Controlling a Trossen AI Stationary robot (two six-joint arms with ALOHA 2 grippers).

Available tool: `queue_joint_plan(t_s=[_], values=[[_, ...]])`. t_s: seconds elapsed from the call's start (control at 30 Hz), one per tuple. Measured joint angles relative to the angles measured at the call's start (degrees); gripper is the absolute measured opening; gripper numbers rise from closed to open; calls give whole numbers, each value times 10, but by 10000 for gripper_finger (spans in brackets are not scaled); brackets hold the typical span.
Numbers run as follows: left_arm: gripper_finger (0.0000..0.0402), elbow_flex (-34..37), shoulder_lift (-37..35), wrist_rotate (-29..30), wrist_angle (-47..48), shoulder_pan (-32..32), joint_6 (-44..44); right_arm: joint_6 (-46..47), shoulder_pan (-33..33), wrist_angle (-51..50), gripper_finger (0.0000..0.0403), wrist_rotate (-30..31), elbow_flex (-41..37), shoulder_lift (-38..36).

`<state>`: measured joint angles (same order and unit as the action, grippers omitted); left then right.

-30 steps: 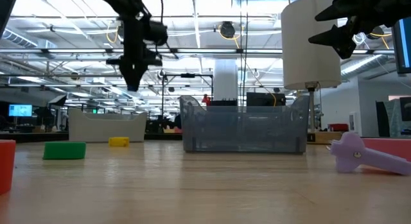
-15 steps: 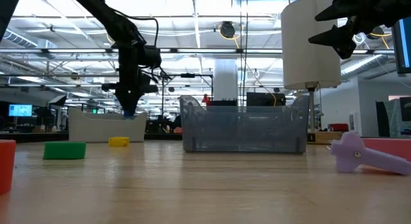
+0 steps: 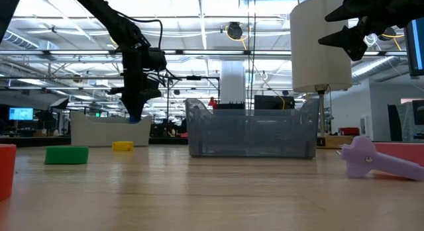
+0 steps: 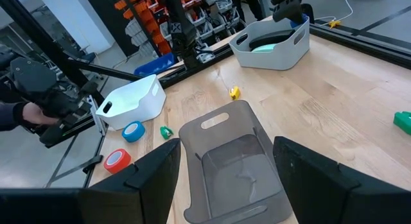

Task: Pick and place Stapler, Stapler remover, tape
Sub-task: Put the blue stapler into the gray bin

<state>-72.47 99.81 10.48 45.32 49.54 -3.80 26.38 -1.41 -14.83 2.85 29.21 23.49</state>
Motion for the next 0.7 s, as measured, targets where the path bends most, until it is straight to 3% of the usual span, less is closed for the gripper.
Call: queue_joint_plan(t_s=[0.2, 0.7], values=[[53, 0, 0, 0, 4, 0, 66, 0, 0, 0, 242, -1, 0, 0], [53, 0, 20, 1, 9, 2, 62, 16, 0, 0, 242, -1, 0, 0]])
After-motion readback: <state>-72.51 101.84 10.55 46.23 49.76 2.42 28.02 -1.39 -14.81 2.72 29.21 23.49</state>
